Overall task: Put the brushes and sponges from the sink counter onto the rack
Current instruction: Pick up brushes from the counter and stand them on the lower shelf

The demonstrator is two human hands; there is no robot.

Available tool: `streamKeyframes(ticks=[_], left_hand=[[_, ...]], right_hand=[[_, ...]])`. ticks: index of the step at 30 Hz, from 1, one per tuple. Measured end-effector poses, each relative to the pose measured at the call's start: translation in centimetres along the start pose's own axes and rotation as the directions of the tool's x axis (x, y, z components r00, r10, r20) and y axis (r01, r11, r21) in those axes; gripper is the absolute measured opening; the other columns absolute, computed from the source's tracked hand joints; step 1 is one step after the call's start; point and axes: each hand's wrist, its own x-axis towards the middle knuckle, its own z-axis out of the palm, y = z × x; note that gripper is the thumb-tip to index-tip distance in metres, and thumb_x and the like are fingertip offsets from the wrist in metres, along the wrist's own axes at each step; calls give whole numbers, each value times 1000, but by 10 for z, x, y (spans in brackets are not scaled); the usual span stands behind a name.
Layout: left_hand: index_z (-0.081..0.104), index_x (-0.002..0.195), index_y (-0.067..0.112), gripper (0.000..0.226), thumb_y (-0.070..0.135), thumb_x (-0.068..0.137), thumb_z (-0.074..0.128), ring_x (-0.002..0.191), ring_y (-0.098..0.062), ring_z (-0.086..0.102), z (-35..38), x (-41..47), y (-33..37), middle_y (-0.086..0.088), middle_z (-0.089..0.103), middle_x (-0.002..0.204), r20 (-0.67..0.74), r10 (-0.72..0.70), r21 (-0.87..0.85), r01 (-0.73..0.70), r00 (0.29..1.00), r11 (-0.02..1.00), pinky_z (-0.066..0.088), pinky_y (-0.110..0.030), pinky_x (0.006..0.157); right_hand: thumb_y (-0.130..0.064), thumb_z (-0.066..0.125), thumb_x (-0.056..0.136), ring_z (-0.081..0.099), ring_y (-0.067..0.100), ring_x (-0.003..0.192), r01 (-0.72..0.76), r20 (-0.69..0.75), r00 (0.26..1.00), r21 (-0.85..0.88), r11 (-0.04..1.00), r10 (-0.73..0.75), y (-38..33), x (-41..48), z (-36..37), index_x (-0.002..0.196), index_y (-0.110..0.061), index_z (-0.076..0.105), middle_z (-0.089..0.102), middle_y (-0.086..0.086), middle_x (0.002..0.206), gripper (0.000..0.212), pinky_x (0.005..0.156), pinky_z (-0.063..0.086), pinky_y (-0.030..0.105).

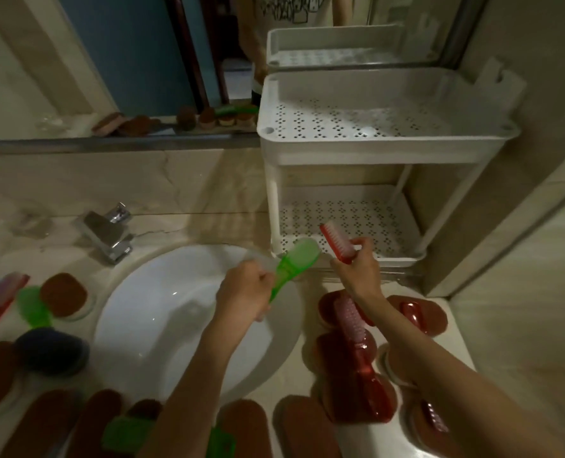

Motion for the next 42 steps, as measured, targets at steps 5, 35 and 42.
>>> streamKeyframes(ticks=[5,35,42], left_hand=[[58,97,1,24,13,96,37,33,-7,48,24,23,25,-3,52,56,19,22,-152,-19,1000,988,37,-12,29],[32,140,3,47,8,94,45,130,-36,37,88,147,62,-23,37,139,-30,66,391,-49,997,919,33,-37,108],[54,125,-3,34,3,96,37,130,-35,37,88,144,62,-24,43,137,-40,-4,288,15,999,957,29,-36,110]], right_hand=[[-15,64,85,57,22,86,-20,31,999,12,1000,20,4,14,-4,126,-4,38,60,20,118,50,71,45,29],[-1,46,88,55,38,109,162,258,963,-311,937,-80,3,121,45,128,1,48,58,22,107,39,89,41,40],[-25,31,89,53,37,111,273,309,942,-465,842,-135,-4,114,50,133,-3,46,56,26,122,52,92,37,38]])
